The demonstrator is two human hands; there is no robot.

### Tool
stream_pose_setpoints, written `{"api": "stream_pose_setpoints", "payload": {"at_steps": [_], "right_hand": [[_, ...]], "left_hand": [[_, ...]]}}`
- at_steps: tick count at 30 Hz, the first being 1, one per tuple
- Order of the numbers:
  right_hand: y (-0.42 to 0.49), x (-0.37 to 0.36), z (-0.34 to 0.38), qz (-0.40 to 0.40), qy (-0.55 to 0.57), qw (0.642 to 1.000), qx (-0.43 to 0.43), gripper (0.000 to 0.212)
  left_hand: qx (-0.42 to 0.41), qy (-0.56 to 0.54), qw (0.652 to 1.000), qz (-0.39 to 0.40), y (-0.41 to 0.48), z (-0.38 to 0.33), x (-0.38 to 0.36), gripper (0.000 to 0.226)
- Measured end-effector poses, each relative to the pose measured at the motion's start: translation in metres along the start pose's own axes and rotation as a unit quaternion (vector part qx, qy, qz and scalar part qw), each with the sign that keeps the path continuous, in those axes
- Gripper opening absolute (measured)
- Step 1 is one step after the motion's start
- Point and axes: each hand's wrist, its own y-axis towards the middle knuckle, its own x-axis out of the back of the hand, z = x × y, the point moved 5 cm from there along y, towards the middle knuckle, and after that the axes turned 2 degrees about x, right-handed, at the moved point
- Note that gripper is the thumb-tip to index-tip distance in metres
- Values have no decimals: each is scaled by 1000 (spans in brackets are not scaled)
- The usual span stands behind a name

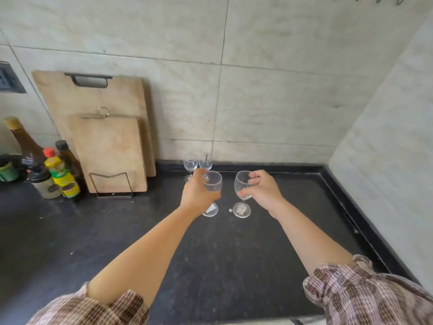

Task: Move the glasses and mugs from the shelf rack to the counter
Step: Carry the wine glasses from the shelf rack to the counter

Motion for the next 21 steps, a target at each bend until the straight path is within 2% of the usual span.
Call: {"api": "stream_pose_setpoints", "payload": {"at_steps": [7, 13, 21], "right_hand": [[118, 22, -42, 54, -60, 997, -10, 69], [195, 13, -67, 75, -70, 995, -17, 69], [256, 1, -87, 70, -64, 995, -24, 67]], "left_hand": [[67, 57, 996, 4, 100, 6, -79, 70], [53, 178, 983, 14, 164, 12, -115, 64], [65, 214, 975, 9, 209, 22, -137, 70]]}}
